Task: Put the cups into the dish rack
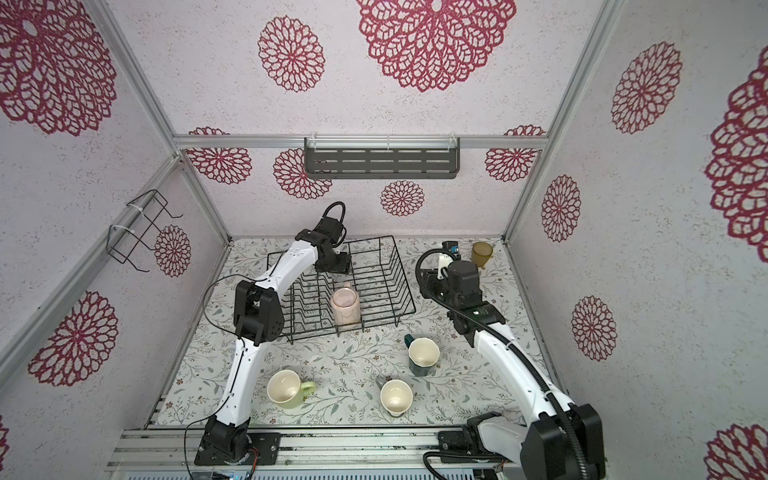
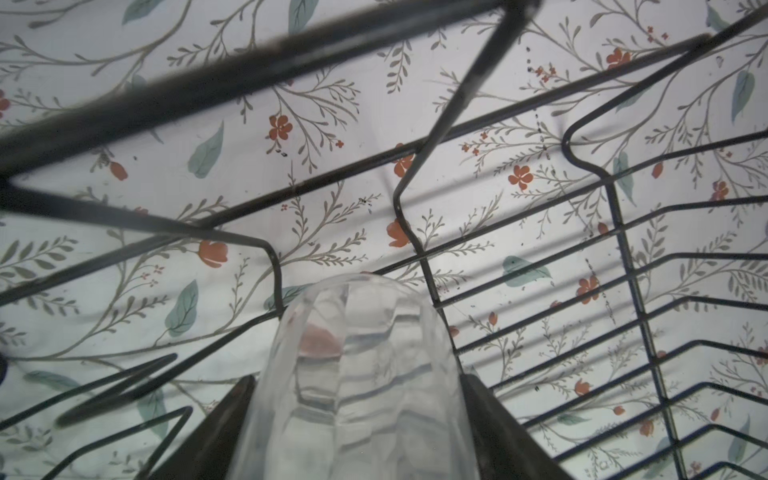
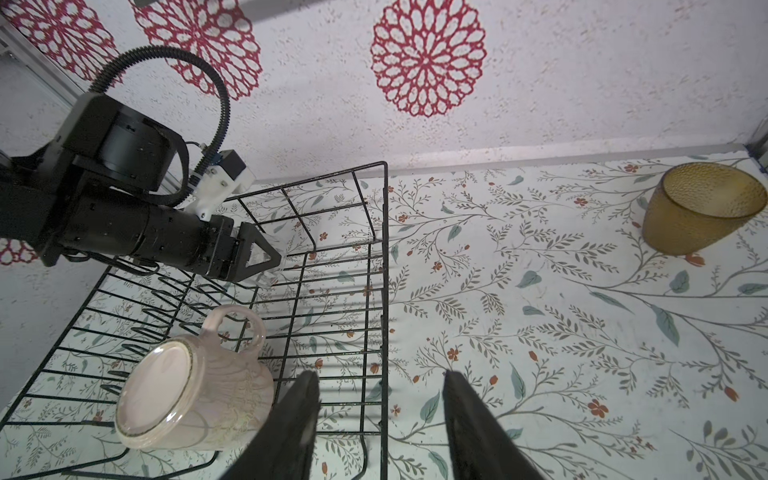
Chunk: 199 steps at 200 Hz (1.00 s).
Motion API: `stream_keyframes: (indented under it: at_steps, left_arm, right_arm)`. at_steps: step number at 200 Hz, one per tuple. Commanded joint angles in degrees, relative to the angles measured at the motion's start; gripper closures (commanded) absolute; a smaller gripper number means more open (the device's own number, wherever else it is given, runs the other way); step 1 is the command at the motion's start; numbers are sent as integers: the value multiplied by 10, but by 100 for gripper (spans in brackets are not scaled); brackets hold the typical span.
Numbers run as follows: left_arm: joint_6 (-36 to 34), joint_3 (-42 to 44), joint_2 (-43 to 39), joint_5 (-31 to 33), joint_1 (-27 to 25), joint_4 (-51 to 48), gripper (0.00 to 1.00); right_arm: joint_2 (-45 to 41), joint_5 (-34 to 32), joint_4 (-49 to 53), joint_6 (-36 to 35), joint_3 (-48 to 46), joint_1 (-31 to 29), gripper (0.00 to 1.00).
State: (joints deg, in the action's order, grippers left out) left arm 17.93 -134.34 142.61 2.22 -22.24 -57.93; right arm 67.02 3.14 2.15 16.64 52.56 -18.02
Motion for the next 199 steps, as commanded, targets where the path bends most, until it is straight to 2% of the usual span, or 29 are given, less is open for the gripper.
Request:
stream_keyframes:
  at_steps: [1,24,97,135,199]
  left_arm:
    - [-20,-18,8,9,-2,-4,32]
    - [-23,-7,5,18,-3,2,26]
    - [-32,-18,9,14,-4,-7,17]
    - [-33,-18,2,21,-3,-1,15]
    - [-31,-16,-16,48,-3,6,19]
  right_arm:
    - [-18,-10,-19,6,-1,1,48]
    - [-13,-11,-15,-3,4,2,49]
    - [-24,-24,5,-35,14,1,49]
    - [-32,-29,10,-44,18,2,49]
    - [-40,-27,13,-52,11,2,50]
